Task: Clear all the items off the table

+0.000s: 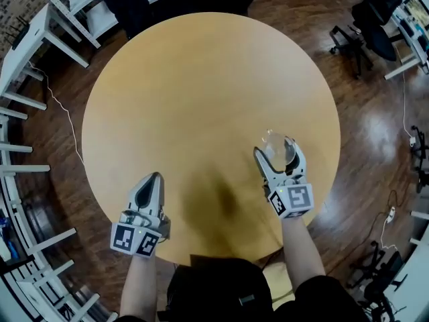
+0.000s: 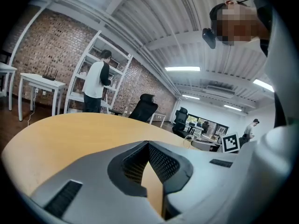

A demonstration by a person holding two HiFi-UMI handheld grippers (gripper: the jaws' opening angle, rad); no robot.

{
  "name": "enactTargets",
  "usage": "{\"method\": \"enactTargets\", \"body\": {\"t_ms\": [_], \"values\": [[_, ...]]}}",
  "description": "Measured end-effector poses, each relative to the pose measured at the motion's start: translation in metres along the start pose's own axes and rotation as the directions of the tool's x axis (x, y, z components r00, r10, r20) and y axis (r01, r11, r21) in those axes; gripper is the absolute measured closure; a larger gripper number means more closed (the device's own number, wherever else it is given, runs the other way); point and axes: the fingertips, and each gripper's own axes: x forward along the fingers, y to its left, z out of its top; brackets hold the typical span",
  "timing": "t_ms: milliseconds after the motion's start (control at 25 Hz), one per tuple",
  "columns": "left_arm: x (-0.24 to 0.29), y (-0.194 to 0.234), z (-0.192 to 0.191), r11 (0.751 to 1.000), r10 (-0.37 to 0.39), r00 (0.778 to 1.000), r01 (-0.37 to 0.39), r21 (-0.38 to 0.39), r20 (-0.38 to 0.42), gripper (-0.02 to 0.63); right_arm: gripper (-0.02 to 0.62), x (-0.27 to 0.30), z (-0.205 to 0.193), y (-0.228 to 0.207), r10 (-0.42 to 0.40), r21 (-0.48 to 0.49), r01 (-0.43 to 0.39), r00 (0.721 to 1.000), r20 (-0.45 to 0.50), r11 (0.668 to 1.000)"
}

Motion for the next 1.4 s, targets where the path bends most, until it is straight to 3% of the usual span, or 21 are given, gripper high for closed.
{"method": "enactTargets", "body": {"t_ms": [240,560,960,1080,1400], "values": [[-0.002,0.018,-0.018,0.998,0.059,0.997,-0.058,0.013,-0.041,0.614,0.190,0.030,-0.024,-0.015,-0.025,0.029,0.025,1.000,-0.014,0.999],[0.008,0.023,-0.025,0.998,0.065,0.996,-0.065,-0.011,-0.053,0.614,0.190,0.048,-0.031,-0.015,-0.036,0.004,0.036,0.999,-0.001,0.999],[0.018,0.020,-0.030,0.999,0.014,0.998,-0.017,-0.050,-0.056,0.614,0.182,0.054,-0.035,-0.012,-0.003,-0.014,0.003,1.000,0.006,1.000],[0.018,0.019,-0.026,0.999,-0.005,0.999,0.002,-0.052,-0.054,0.614,0.118,0.054,-0.039,-0.014,-0.017,0.009,0.017,1.000,-0.019,1.000],[-0.001,0.030,-0.006,0.997,-0.043,0.999,0.041,-0.060,-0.027,0.614,0.118,0.011,-0.019,-0.007,-0.067,0.039,0.066,0.997,0.026,0.997]]}}
